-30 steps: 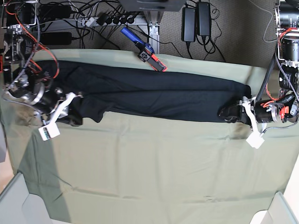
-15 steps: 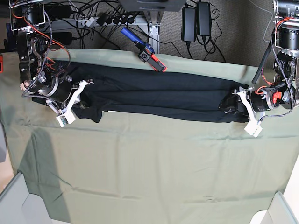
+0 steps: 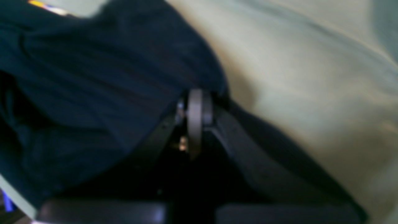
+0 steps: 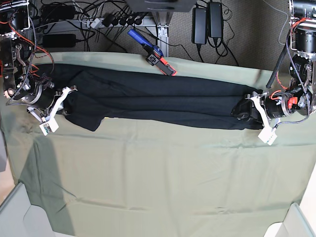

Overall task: Fold the T-shirt properly
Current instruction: 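Grasp both ends of the shirt strip with the two grippers, then pull the strip ends apart with both grippers to straighten it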

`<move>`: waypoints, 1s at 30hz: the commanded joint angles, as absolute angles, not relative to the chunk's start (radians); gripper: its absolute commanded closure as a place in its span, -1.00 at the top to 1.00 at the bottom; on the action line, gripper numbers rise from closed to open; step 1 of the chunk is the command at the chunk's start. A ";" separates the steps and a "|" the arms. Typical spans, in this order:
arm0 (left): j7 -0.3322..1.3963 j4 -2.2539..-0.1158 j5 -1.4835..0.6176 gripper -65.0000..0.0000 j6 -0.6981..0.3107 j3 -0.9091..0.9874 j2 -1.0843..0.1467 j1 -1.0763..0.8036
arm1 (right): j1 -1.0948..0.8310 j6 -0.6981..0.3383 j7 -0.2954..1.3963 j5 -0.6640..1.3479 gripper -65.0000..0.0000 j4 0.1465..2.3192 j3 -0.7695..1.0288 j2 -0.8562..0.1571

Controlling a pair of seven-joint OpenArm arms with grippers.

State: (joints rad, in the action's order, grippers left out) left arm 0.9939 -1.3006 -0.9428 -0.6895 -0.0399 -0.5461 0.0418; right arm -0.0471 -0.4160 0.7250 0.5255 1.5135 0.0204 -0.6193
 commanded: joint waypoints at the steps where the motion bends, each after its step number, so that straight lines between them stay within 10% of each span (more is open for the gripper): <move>1: 1.007 -1.308 -0.897 -0.42 -0.698 -0.033 -0.569 0.049 | -0.042 -0.416 0.745 0.497 -1.00 1.518 0.040 -0.649; 30: 1.050 -1.309 -1.121 0.26 -0.698 0.297 -0.615 -0.054 | -0.042 -0.416 0.749 0.543 -1.00 1.518 0.047 -0.651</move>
State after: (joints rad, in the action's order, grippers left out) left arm 1.0756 -1.2961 -1.0977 -0.6930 0.2882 -0.5896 -0.0727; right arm -0.0502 -0.4160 0.7383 0.5495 1.5116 0.0334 -0.6308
